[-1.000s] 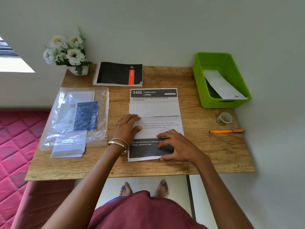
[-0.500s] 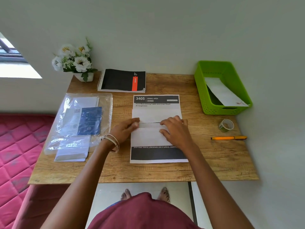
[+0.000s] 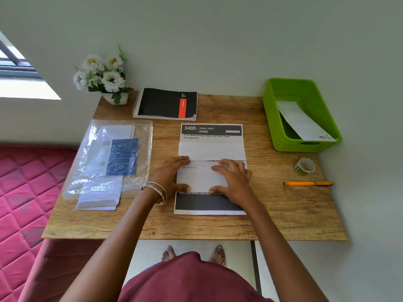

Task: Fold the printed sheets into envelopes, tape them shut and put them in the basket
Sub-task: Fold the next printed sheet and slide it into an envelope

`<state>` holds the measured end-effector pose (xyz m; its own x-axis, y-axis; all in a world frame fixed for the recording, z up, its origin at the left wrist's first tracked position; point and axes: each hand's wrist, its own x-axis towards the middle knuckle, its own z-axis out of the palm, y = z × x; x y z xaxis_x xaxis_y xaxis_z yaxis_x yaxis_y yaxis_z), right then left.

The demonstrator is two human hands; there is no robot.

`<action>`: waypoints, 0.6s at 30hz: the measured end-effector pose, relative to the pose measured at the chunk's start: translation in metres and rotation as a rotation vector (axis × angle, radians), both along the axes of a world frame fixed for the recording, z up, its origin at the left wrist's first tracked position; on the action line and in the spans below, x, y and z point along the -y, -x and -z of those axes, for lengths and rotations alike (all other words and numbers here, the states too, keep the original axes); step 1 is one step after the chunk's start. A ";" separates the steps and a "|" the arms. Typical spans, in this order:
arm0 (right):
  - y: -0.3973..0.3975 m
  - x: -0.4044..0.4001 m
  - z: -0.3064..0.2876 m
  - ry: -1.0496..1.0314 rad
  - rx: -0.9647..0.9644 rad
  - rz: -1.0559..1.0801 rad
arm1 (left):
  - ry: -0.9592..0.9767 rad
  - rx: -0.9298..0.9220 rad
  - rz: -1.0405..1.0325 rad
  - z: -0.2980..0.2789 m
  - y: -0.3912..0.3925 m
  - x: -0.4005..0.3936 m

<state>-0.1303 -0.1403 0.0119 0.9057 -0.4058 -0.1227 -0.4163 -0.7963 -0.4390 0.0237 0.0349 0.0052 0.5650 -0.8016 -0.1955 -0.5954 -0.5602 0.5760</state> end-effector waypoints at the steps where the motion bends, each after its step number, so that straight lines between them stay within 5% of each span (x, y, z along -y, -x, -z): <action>1: 0.009 0.009 -0.001 -0.004 -0.005 0.031 | 0.001 -0.001 0.002 0.000 0.000 0.000; 7: 0.049 0.046 -0.003 0.005 0.012 0.192 | -0.027 0.044 0.046 -0.002 -0.001 0.000; 13: 0.045 0.028 -0.001 0.052 0.260 -0.229 | -0.148 0.136 0.137 -0.007 -0.001 0.002; 18: 0.037 0.012 0.011 0.240 0.316 -0.361 | -0.207 0.232 0.189 -0.007 0.001 -0.001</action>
<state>-0.1672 -0.1523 0.0013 0.9706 -0.0447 0.2364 0.0255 -0.9579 -0.2861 0.0223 0.0359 0.0125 0.4589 -0.8530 -0.2487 -0.8012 -0.5183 0.2990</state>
